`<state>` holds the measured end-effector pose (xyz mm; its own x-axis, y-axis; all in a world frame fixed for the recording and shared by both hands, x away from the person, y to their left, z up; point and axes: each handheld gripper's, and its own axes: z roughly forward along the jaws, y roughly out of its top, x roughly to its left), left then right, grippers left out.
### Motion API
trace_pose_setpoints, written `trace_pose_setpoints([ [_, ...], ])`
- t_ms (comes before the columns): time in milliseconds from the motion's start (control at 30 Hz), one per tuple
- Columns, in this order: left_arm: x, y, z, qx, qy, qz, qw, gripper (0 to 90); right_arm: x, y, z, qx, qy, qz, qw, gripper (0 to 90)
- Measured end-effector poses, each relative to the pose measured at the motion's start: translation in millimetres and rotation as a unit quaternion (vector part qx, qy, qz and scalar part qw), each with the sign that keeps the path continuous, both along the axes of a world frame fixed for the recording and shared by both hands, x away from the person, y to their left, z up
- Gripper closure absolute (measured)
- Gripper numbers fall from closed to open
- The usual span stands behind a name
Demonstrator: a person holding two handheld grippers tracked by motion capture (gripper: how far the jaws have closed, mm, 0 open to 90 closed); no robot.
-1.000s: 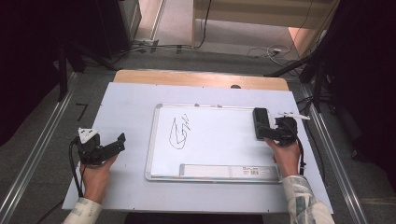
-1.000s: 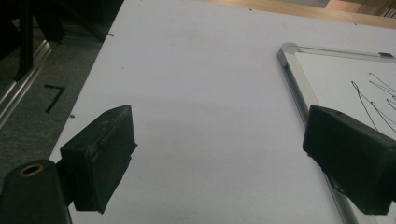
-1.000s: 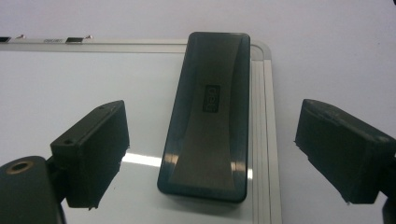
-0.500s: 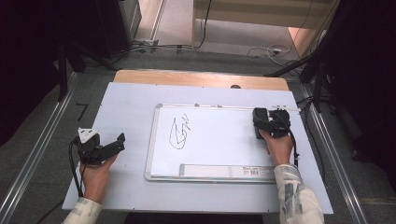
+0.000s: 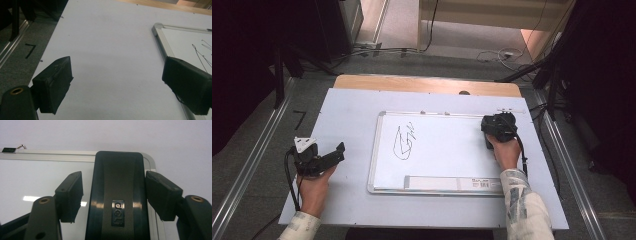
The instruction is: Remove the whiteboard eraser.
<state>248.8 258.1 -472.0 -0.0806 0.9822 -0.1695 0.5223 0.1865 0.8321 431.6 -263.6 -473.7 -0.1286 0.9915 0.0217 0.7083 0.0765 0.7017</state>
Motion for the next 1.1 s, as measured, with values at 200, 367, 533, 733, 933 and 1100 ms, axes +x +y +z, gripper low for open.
trace_pose_setpoints([
  [200,0.2,0.2,-0.4,0.0,0.003,0.002,1.0,9.5,2.0,-1.1,-2.5,-0.003,0.006,-0.007,1.0,37.0],
  [367,0.4,1.0,-0.6,-0.004,0.003,0.005,1.0,9.6,2.5,0.3,-3.7,-0.01,0.003,-0.008,0.9999,37.1],
  [533,0.6,1.1,-0.9,-0.004,0.004,0.005,1.0,9.6,2.5,0.3,-3.8,-0.014,0.0,-0.005,0.9999,37.1],
  [733,0.5,1.2,-0.8,-0.004,0.005,0.006,1.0,9.6,2.5,1.1,-4.7,-0.013,-0.002,-0.01,0.9999,37.2],
  [933,0.6,1.5,-1.0,-0.006,0.005,0.005,1.0,9.6,3.0,1.7,-6.1,-0.01,0.0,-0.014,0.9998,37.2],
  [1100,0.8,1.5,-1.1,-0.005,0.005,0.005,1.0,9.6,2.9,3.3,-7.5,-0.013,-0.001,-0.02,0.9997,37.5],
])
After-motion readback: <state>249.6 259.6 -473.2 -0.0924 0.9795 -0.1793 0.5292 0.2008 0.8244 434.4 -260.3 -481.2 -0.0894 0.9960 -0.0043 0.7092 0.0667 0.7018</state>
